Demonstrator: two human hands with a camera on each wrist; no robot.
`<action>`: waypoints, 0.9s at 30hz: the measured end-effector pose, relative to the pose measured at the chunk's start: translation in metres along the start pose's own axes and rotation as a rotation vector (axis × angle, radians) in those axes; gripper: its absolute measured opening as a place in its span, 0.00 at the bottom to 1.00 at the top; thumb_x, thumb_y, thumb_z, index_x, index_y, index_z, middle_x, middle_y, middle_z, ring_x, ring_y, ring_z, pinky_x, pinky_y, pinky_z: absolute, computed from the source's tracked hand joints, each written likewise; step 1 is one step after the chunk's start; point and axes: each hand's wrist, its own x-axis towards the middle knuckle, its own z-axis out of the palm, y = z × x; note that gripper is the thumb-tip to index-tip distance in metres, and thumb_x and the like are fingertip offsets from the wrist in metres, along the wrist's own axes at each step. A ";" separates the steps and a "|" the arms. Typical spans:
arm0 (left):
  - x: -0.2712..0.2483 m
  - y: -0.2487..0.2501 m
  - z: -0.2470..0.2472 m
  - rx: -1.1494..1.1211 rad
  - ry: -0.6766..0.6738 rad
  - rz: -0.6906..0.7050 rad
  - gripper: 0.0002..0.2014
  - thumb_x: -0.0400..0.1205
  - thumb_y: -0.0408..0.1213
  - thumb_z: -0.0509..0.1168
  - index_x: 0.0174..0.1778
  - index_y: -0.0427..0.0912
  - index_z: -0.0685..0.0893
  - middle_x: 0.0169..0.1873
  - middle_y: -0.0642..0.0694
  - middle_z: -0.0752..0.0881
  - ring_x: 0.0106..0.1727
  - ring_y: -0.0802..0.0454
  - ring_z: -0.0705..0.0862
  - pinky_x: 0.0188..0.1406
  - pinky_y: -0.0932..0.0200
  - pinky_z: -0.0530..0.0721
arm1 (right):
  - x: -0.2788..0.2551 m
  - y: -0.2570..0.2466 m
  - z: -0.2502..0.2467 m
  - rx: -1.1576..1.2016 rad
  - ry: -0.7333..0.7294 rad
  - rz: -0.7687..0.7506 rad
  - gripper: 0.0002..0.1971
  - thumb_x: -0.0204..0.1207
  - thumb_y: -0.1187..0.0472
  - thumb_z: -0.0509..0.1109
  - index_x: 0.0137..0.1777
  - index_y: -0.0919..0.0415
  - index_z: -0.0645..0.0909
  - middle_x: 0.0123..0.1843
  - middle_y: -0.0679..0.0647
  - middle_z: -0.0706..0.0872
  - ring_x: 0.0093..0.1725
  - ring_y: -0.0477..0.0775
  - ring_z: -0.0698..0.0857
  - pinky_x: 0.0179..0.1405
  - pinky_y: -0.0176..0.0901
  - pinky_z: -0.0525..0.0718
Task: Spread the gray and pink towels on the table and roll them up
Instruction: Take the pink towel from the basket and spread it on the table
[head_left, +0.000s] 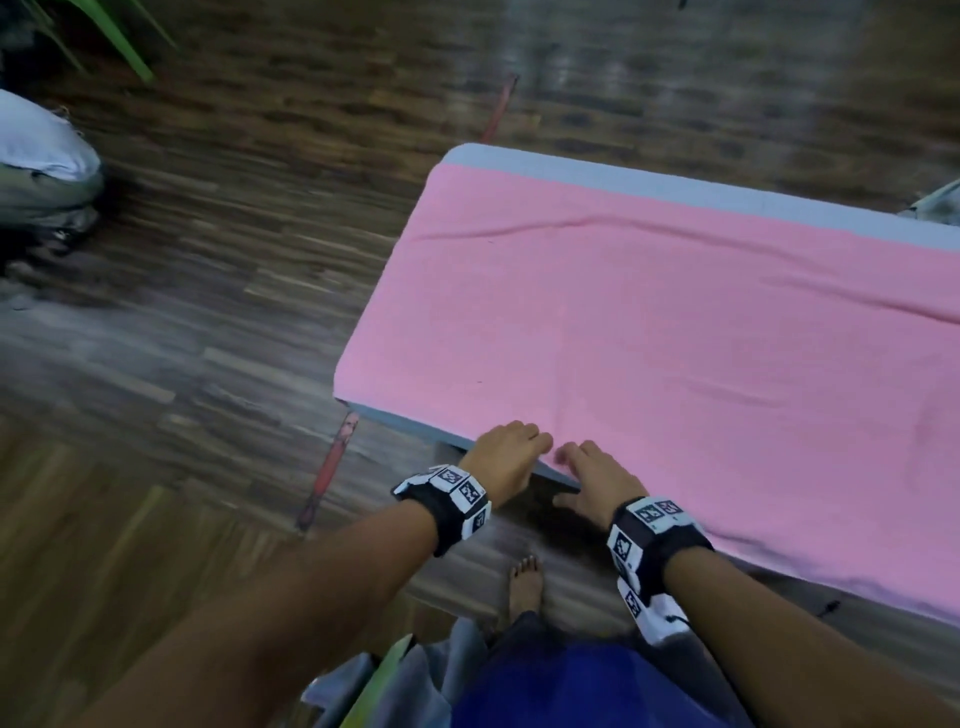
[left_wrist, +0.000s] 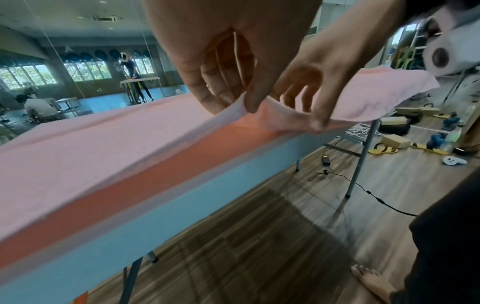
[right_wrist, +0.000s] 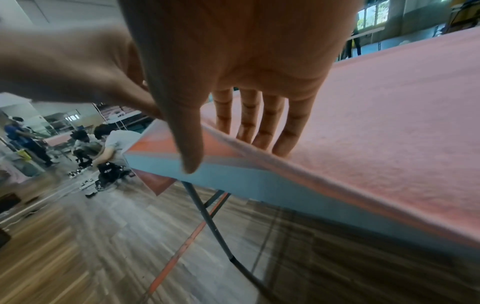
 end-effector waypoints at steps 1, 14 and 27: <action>0.001 0.000 -0.001 0.015 -0.004 0.015 0.14 0.69 0.20 0.69 0.49 0.35 0.82 0.40 0.38 0.85 0.41 0.39 0.82 0.33 0.50 0.77 | 0.002 -0.003 0.000 0.003 0.018 0.027 0.14 0.76 0.55 0.69 0.60 0.51 0.74 0.61 0.53 0.80 0.56 0.59 0.80 0.50 0.46 0.77; -0.046 -0.174 -0.061 0.382 -0.080 -0.545 0.16 0.76 0.25 0.61 0.61 0.35 0.76 0.60 0.36 0.76 0.61 0.36 0.74 0.53 0.45 0.75 | -0.015 -0.002 -0.003 0.140 0.060 -0.020 0.10 0.74 0.62 0.66 0.42 0.46 0.71 0.42 0.46 0.77 0.42 0.53 0.78 0.44 0.47 0.78; -0.094 -0.180 -0.044 0.317 -0.249 -0.624 0.17 0.75 0.31 0.66 0.61 0.39 0.78 0.63 0.39 0.76 0.62 0.39 0.76 0.58 0.49 0.76 | -0.017 0.010 -0.003 0.096 -0.116 0.000 0.11 0.75 0.57 0.72 0.57 0.48 0.81 0.49 0.44 0.79 0.49 0.49 0.79 0.54 0.42 0.78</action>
